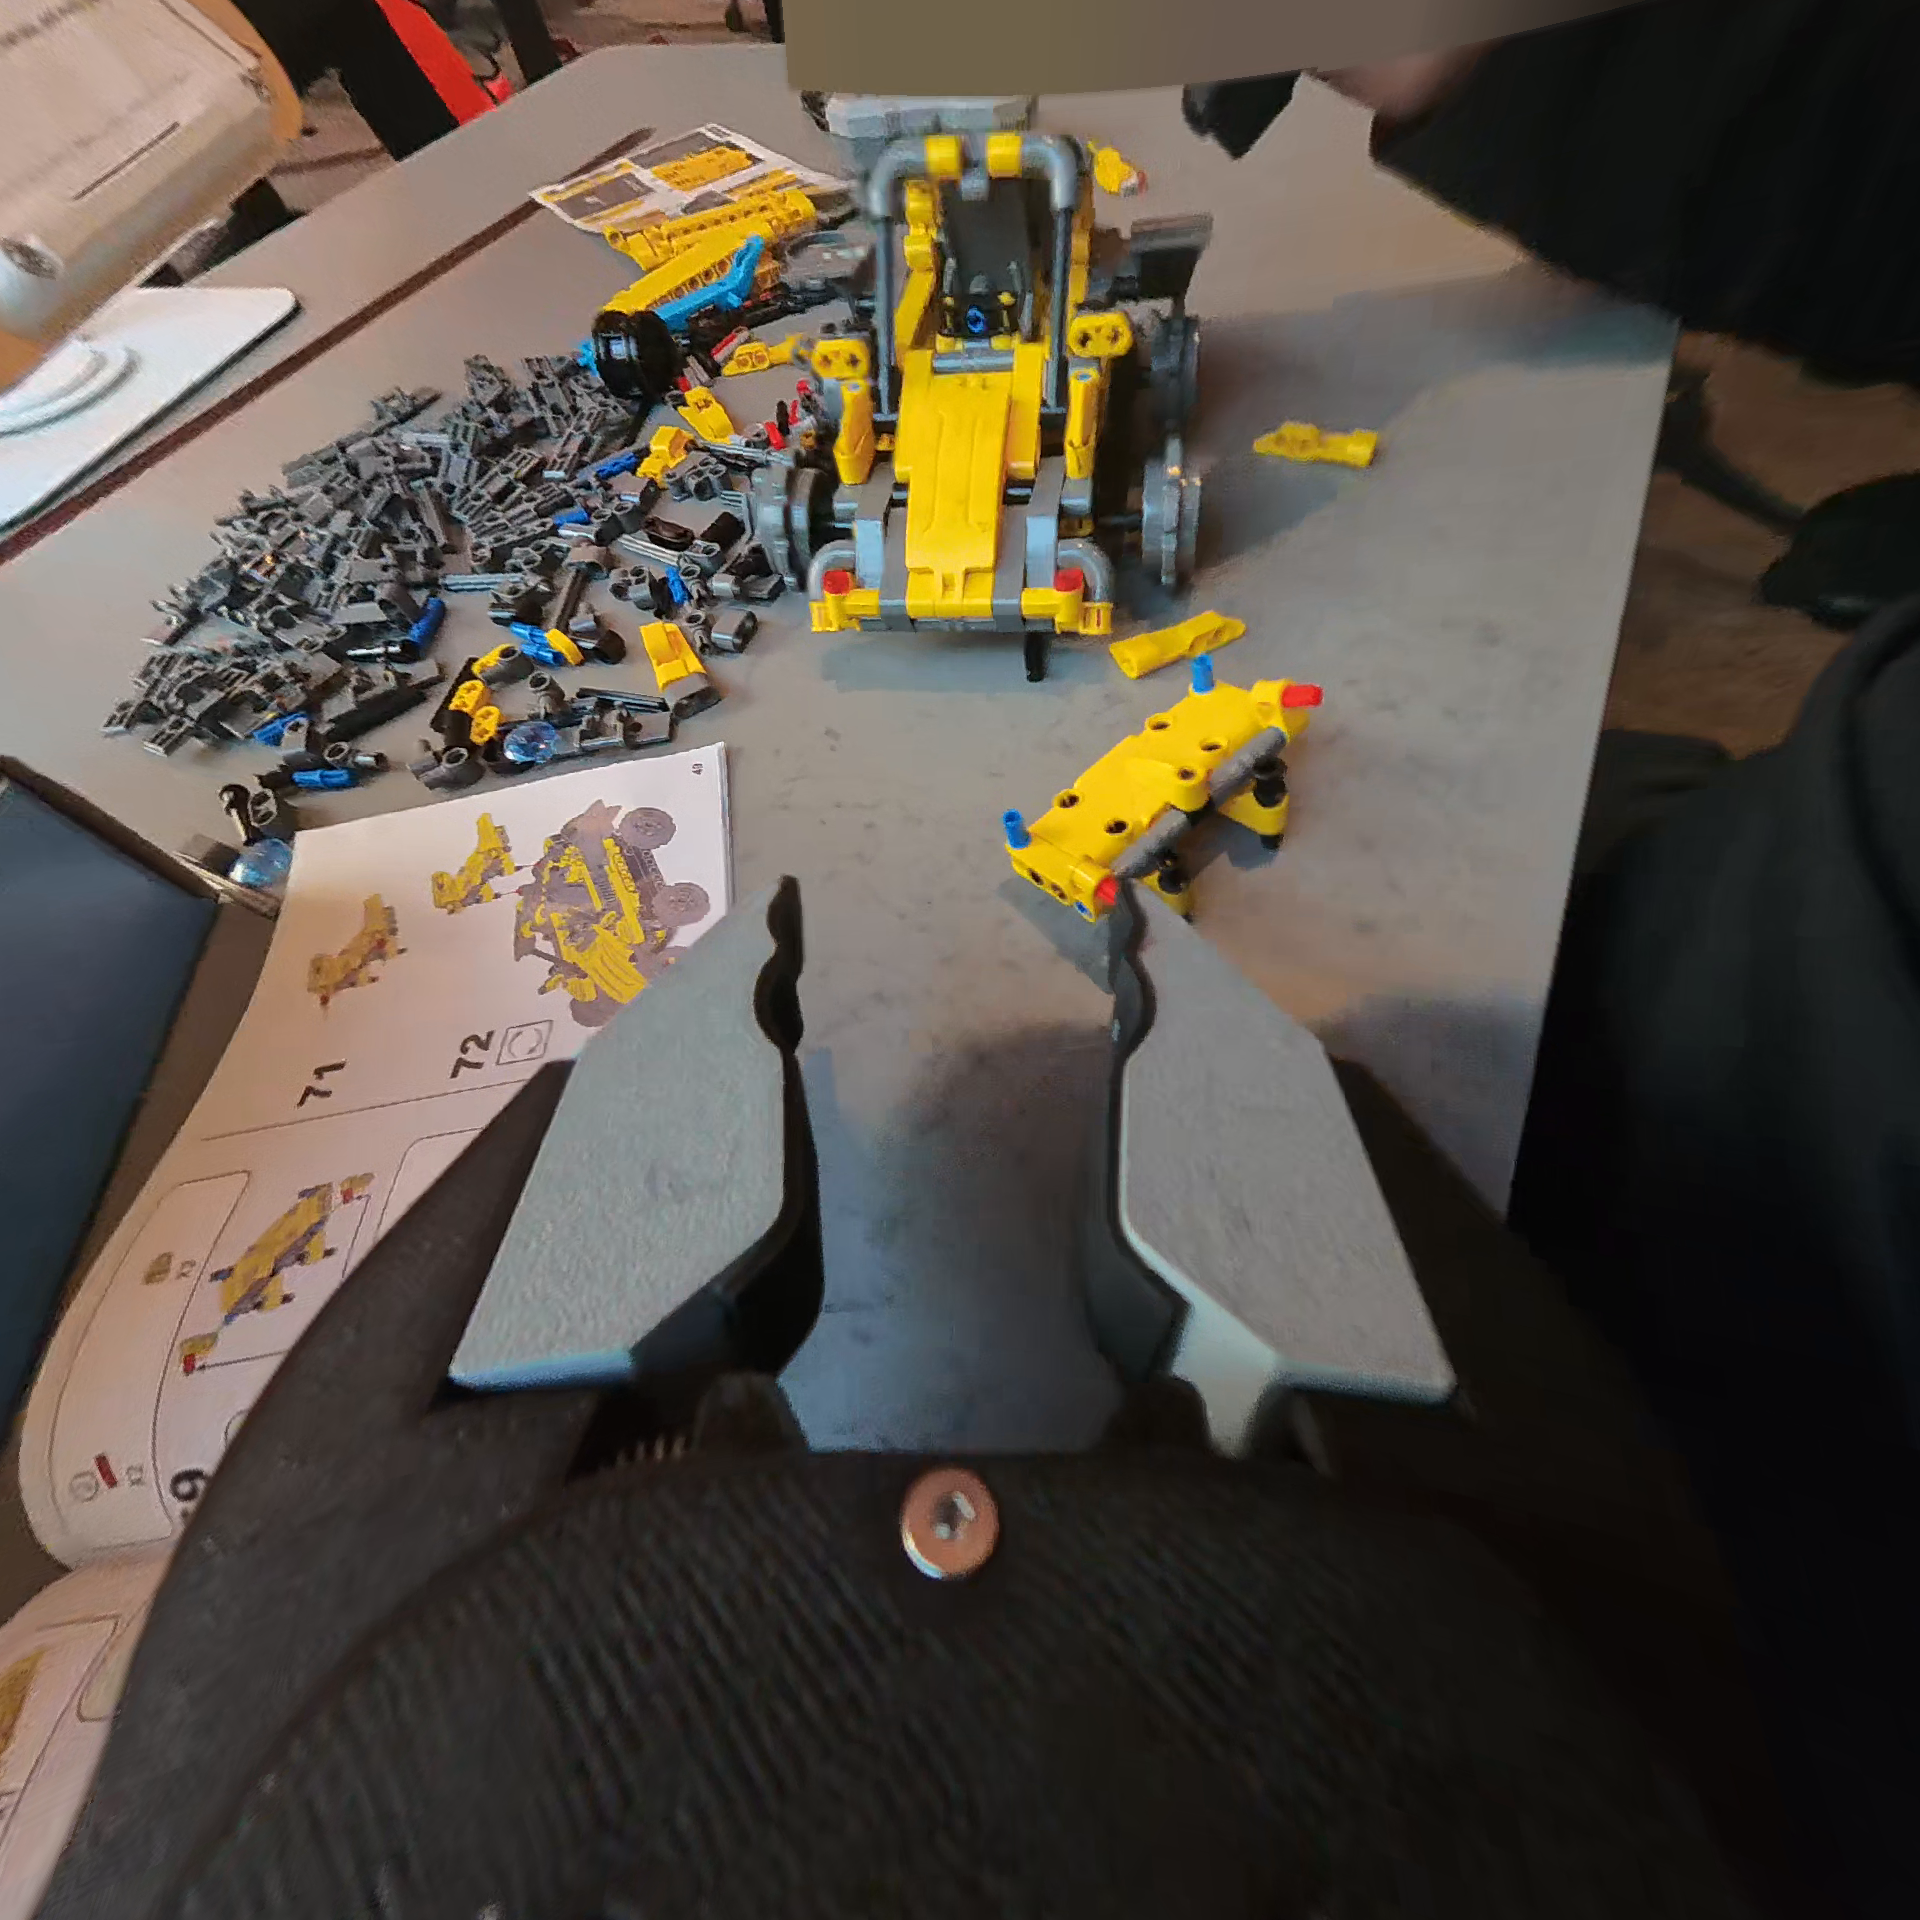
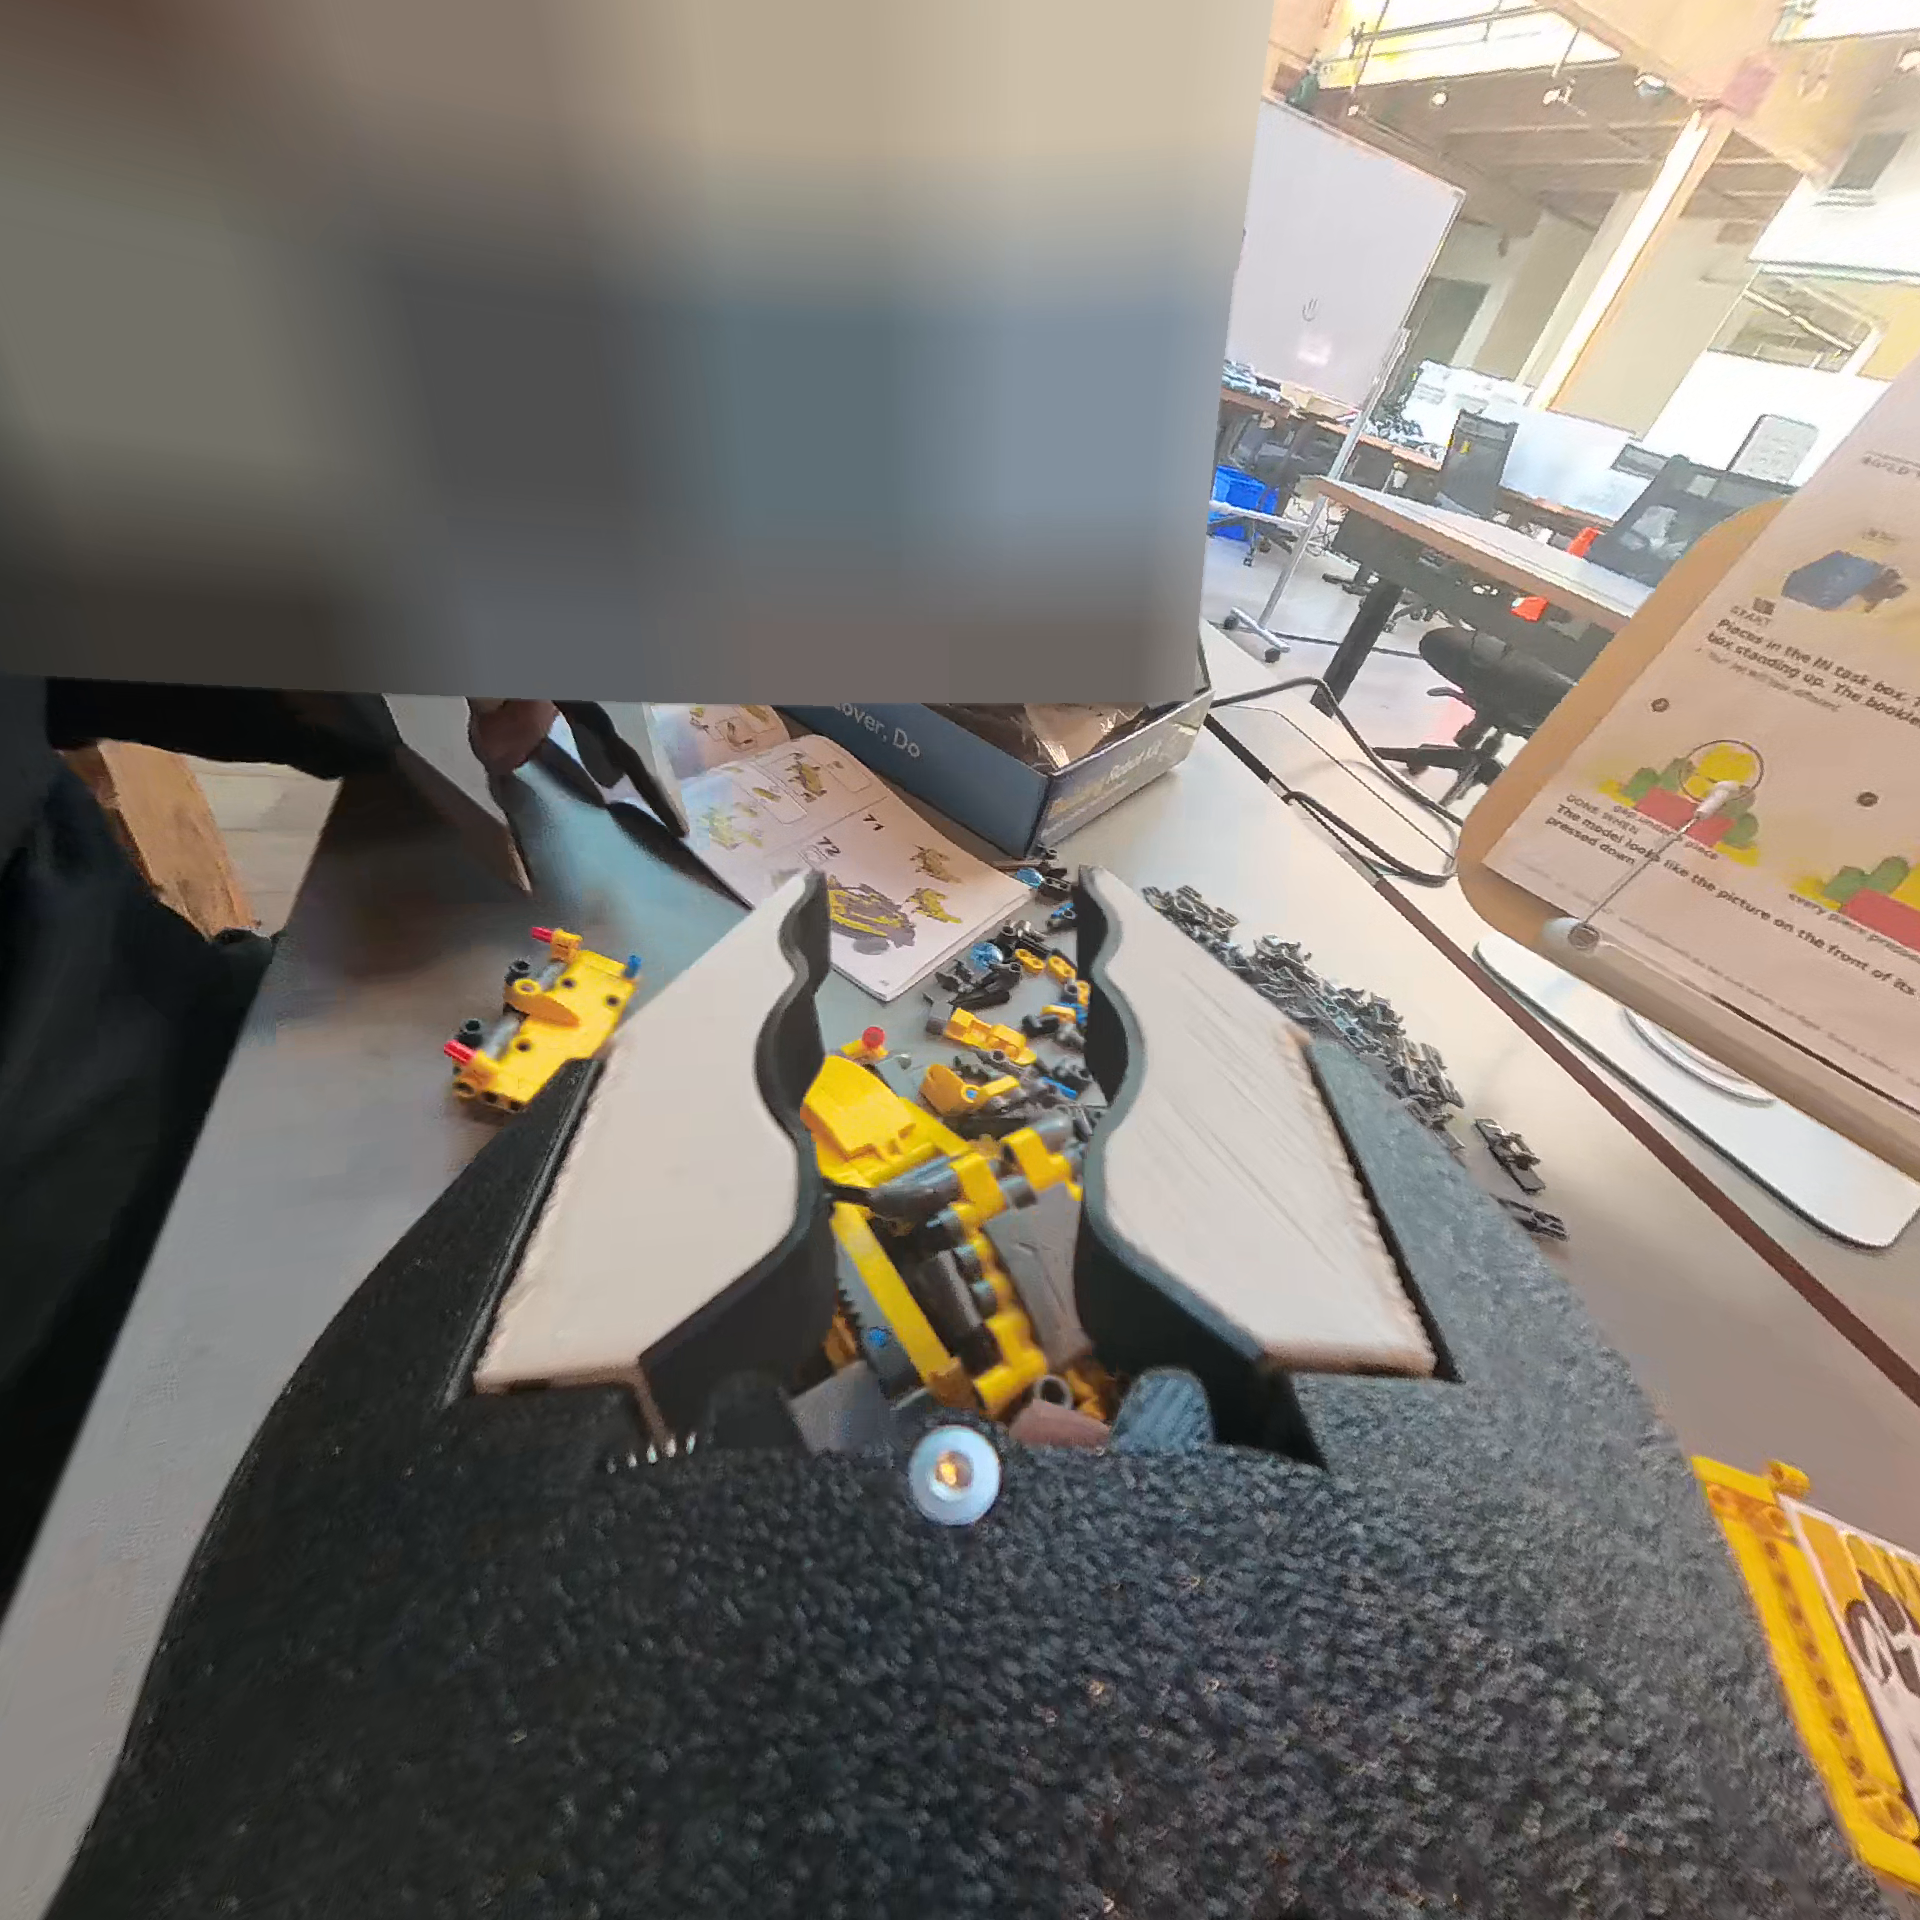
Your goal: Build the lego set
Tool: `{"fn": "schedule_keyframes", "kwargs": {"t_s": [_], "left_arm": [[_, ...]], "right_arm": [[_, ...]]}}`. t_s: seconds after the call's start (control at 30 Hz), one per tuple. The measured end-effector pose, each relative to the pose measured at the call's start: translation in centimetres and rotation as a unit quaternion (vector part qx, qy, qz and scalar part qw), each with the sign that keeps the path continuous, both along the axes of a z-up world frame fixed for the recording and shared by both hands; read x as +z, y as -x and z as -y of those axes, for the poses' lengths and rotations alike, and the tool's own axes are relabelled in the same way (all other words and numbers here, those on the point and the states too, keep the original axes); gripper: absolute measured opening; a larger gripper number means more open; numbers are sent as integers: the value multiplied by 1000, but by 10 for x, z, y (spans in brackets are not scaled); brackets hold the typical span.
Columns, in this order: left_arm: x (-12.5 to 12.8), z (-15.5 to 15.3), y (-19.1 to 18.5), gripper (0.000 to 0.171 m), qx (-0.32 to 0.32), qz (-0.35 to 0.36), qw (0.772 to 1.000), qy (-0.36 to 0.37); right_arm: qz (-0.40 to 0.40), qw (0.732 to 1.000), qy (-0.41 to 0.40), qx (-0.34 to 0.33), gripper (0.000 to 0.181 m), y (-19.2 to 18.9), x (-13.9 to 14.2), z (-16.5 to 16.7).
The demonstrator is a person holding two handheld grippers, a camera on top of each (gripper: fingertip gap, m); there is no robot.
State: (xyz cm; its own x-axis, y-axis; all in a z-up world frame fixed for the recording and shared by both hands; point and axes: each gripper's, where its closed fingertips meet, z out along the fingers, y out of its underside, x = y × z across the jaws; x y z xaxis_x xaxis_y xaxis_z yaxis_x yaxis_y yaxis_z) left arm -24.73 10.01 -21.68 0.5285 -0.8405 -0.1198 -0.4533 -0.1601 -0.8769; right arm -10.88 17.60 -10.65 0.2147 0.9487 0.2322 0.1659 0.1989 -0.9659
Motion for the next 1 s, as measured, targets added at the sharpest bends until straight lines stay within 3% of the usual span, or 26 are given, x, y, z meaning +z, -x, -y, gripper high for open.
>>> {"fn": "schedule_keyframes", "kwargs": {"t_s": [0.2, 0.47, 1.0], "left_arm": [[13, -15, 14, 64, 42, 66, 997, 15], [4, -18, 13, 61, 48, 42, 997, 37], [7, -9, 9, 57, 36, 26, 999, -2]], "right_arm": [[-5, 1000, 3, 7, 50, -6, -4, -20], [-41, 999, 22, -8, 50, -26, -3, -27], [-57, 996, 32, -53, 47, -30, -6, -44]]}}
